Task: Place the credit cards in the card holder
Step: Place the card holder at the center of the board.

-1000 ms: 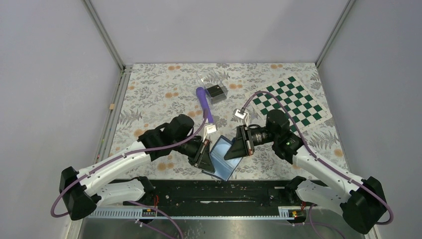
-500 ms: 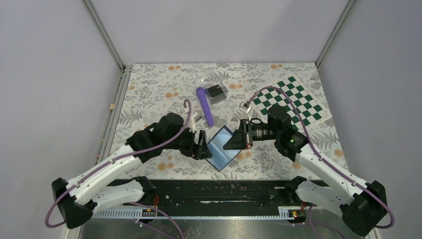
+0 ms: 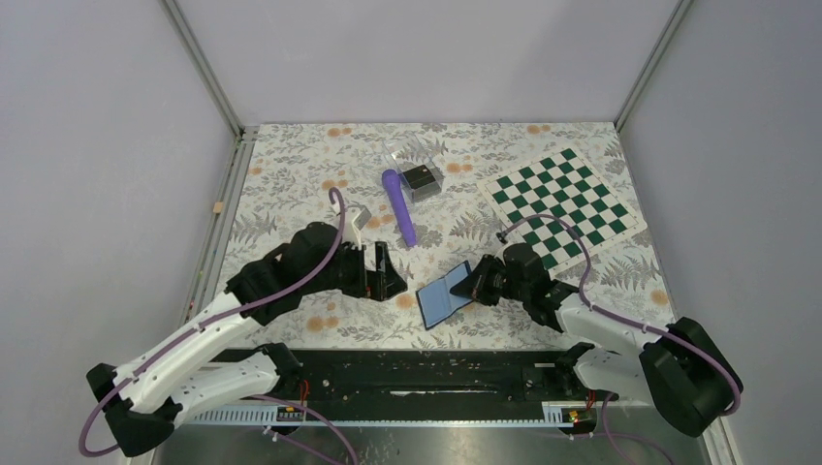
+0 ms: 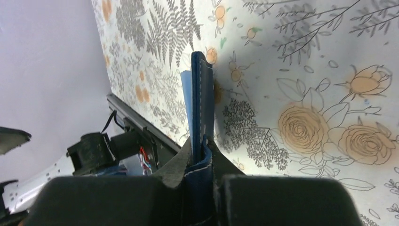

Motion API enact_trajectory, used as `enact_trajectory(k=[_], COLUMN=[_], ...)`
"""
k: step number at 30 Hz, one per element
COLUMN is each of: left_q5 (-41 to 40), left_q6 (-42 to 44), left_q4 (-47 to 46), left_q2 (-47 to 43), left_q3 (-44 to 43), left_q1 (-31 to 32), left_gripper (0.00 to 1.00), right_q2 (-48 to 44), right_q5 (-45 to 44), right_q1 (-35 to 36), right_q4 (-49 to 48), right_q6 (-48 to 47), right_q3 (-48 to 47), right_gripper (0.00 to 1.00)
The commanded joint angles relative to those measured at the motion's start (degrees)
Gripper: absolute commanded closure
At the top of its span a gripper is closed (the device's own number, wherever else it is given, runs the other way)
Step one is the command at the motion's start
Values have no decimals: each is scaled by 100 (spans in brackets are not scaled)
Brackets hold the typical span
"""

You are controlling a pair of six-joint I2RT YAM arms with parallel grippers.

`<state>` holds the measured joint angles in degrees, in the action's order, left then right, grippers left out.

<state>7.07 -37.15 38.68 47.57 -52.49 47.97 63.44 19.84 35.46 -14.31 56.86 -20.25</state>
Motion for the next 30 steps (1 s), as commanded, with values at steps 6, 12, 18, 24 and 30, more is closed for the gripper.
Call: enact_trajectory(k=[6, 12, 18, 24, 30], left_q5=[179, 181, 195, 156, 413], left_q6=[16, 86, 91, -13, -81], left_q4=[-544, -594, -457, -309, -418], left_q2=[350, 364, 487, 698, 1096], left_q3=[-222, -222, -371, -379, -381], left_q1=[-36, -75, -101, -226, -579], left_gripper=[6, 5, 5, 5, 5], right_q2=[87, -534, -1865, -2586, -1484], right_q5=[-914, -1112, -1695, -2610, -2123], right_q1=[-13, -14, -15, -15, -18], right_q4=[-25, 1116, 2504, 3818, 3904], right_q6=[725, 779, 1158, 229, -1348], right_q3=[155, 217, 496, -185, -1401], right_gripper=[91, 45, 25, 18, 14])
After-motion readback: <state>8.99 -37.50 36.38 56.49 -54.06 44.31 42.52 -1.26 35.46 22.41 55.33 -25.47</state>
